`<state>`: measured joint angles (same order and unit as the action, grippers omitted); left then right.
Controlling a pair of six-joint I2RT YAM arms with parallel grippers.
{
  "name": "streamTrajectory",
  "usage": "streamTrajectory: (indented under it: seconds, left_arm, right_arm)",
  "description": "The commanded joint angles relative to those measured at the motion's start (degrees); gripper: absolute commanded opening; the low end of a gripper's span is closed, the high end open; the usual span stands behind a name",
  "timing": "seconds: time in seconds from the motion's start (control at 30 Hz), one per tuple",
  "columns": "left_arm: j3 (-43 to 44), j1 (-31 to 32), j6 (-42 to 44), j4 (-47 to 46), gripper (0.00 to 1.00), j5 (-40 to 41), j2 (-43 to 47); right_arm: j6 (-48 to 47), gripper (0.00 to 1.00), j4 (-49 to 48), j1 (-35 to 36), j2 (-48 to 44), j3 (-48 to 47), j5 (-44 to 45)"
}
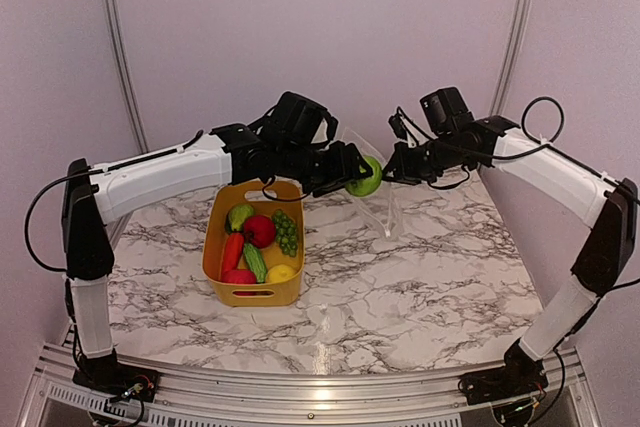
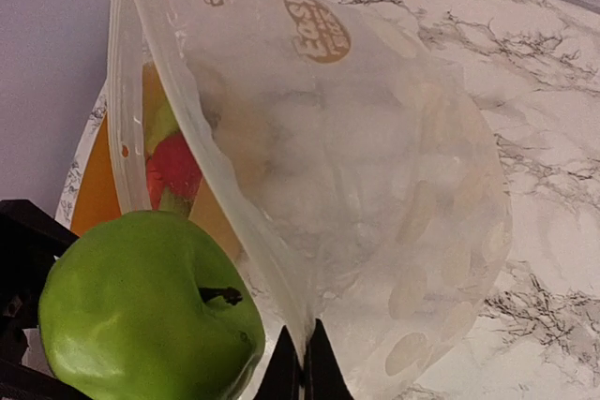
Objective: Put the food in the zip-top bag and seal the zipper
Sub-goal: Place the fake fruit in the zipper food storage bag.
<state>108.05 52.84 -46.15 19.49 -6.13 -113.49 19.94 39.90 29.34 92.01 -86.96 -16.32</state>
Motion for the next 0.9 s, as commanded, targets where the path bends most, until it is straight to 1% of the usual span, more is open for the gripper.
streamTrajectory:
  seconds: [0.0,0.07,0.1,0.17,0.2,0.23,0.27,0.5,0.6,0.63,0.67,0.7,0.77,0.8,0.87]
  left_arm:
    - [1.29,0.03,-1.31,1.91,0.5,1.55,-1.59]
    - [1.29,0.15,-1.68,2.04,0.51,1.65,-1.84]
    - [1.35,0.2,-1.93,2.19,0.53,1.77,-2.01]
    - [1.73,0.38,-2.37,2.7,0.62,1.96,-2.36]
    - [2.21,0.49,-2.67,3.21,0.75,2.39,-2.61]
    - [2.94,0.65,-2.85,3.7,0.93,2.88,-2.83]
    - [3.36,0.75,-2.63,3.87,0.98,3.25,-2.99]
    - [3.48,0.86,4.74,-2.76,0.99,2.68,1.31]
    - [1.94,0.86,8.4,-9.29,0.99,-1.3,5.3]
    - [-0.29,0.93,10.11,-13.06,0.99,-2.91,7.3]
    - [-4.8,1.01,12.21,-17.62,0.99,-3.5,10.16]
    - [-8.47,1.12,14.78,-22.25,0.99,-2.72,13.1]
    - [-16.07,1.09,19.74,-28.1,0.99,0.62,18.77]
    - [-18.64,1.0,21.15,-29.12,0.99,4.55,20.98]
    - [-21.72,0.75,22.69,-28.27,0.99,8.51,24.27]
  right_arm:
    - [1.53,0.0,0.0,0.36,-2.97,-1.64,-0.66]
    - [1.92,0.0,0.12,0.36,-3.37,-1.59,-0.65]
    - [2.06,0.0,0.12,0.32,-3.52,-1.55,-0.79]
    - [2.45,0.0,0.09,0.36,-3.69,-1.27,-1.13]
    - [2.65,0.0,-0.03,0.36,-3.76,-1.08,-1.38]
    - [2.83,0.0,-0.16,0.35,-3.91,-0.8,-1.55]
    - [3.04,0.0,-0.32,0.35,-4.11,-0.58,-1.65]
    - [2.54,0.0,0.06,-0.53,-4.98,0.22,0.71]
    - [2.12,0.0,0.2,-1.7,-5.08,0.64,0.72]
    - [1.67,0.0,0.48,-1.96,-5.04,0.46,0.99]
    - [1.1,0.0,1.0,-2.26,-4.93,-0.13,1.44]
    - [0.44,0.0,1.96,-2.64,-4.77,-1.0,2.32]
    - [-0.84,0.0,4.19,-3.69,-4.65,-3.3,4.71]
    - [-1.46,0.0,5.29,-4.33,-4.69,-4.59,6.04]
    - [-2.53,0.0,6.96,-5.73,-4.87,-6.62,8.12]
